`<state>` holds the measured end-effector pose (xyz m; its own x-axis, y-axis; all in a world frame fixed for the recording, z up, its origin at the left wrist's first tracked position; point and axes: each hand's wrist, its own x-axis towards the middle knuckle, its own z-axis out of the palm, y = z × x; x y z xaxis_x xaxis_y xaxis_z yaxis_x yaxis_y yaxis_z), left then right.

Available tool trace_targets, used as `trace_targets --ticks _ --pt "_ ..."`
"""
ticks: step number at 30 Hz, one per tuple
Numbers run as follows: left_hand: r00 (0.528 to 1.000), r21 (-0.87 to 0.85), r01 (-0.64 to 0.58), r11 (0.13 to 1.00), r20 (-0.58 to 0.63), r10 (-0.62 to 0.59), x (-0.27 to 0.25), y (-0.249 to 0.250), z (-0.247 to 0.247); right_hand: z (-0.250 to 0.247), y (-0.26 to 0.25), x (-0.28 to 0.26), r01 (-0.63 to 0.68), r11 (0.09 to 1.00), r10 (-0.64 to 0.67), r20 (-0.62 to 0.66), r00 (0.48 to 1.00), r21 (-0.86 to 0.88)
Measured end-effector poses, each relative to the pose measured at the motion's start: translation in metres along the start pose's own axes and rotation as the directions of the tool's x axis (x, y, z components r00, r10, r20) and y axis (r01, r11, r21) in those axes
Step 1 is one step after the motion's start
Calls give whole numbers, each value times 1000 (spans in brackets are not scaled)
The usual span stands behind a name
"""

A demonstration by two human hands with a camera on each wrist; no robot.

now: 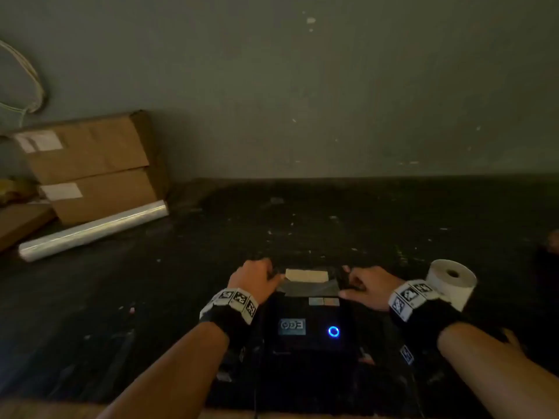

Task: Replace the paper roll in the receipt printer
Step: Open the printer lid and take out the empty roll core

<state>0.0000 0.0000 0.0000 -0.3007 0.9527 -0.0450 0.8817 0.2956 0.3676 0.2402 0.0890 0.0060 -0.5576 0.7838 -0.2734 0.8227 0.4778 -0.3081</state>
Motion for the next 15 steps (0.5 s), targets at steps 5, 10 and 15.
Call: trace_targets --ticks 5,10,15 --pt "990 -85 76 994 128 -64 -25 -27 29 44 4 -28 -91 975 64 138 988 201" --pt "956 -229 75 971 294 -5 -43 -38 57 71 -5 -46 -71 938 31 121 992 340" --pt "928 -328 98 940 372 34 -55 -40 61 94 -16 -50 -82 939 63 67 996 335"
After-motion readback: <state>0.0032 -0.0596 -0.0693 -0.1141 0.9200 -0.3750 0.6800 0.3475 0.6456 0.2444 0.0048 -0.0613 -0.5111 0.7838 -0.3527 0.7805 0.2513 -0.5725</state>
